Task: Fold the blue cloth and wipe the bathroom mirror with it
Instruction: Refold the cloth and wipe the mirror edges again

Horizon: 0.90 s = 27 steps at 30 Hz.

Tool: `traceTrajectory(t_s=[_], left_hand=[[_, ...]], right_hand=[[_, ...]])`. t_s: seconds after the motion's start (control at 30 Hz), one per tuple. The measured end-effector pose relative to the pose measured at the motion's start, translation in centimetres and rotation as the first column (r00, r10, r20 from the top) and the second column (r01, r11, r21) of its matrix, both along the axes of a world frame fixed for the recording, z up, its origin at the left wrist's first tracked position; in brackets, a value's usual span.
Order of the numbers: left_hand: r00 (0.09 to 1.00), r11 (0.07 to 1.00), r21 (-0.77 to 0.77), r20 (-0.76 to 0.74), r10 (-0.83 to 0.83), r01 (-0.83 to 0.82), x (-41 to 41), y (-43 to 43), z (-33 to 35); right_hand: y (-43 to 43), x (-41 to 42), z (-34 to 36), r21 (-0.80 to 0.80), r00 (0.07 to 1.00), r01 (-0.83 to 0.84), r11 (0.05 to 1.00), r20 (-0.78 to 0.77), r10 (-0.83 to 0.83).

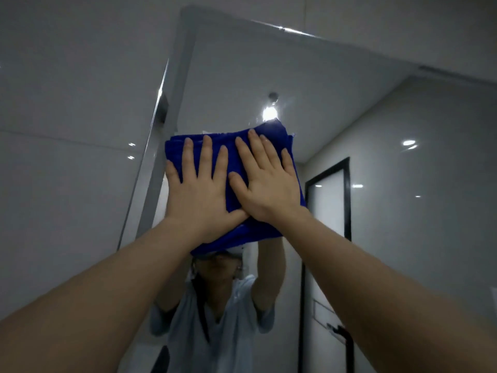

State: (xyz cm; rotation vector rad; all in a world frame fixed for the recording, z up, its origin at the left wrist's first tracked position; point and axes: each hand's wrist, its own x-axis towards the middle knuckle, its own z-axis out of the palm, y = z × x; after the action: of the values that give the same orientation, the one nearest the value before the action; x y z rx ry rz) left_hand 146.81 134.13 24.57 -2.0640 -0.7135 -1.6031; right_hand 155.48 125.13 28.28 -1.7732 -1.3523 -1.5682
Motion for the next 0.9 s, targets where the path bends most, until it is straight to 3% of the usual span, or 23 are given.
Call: traceTrajectory(t_s=[0.2, 0.4, 0.9], left_hand=[[0.992, 1.000, -0.031, 0.124, 0.008, -0.004, 1.8, -1.2, 8.1], [0.979, 0.994, -0.105, 0.202, 0.020, 0.001, 3.8, -3.3, 11.6], [0.995, 0.999, 0.007, 0.086, -0.046, 0.045, 17.0, -16.0, 15.0]], right_hand=[[-1.0, 1.3, 9.6, -0.049, 0.994, 0.017, 0.999, 0.111, -0.011], [-2.5, 3.0, 14.1, -0.101, 0.982, 0.022, 0.995, 0.189, -0.003], [-16.3, 16.3, 15.5, -0.042, 0.997, 0.071, 0.997, 0.017, -0.070]])
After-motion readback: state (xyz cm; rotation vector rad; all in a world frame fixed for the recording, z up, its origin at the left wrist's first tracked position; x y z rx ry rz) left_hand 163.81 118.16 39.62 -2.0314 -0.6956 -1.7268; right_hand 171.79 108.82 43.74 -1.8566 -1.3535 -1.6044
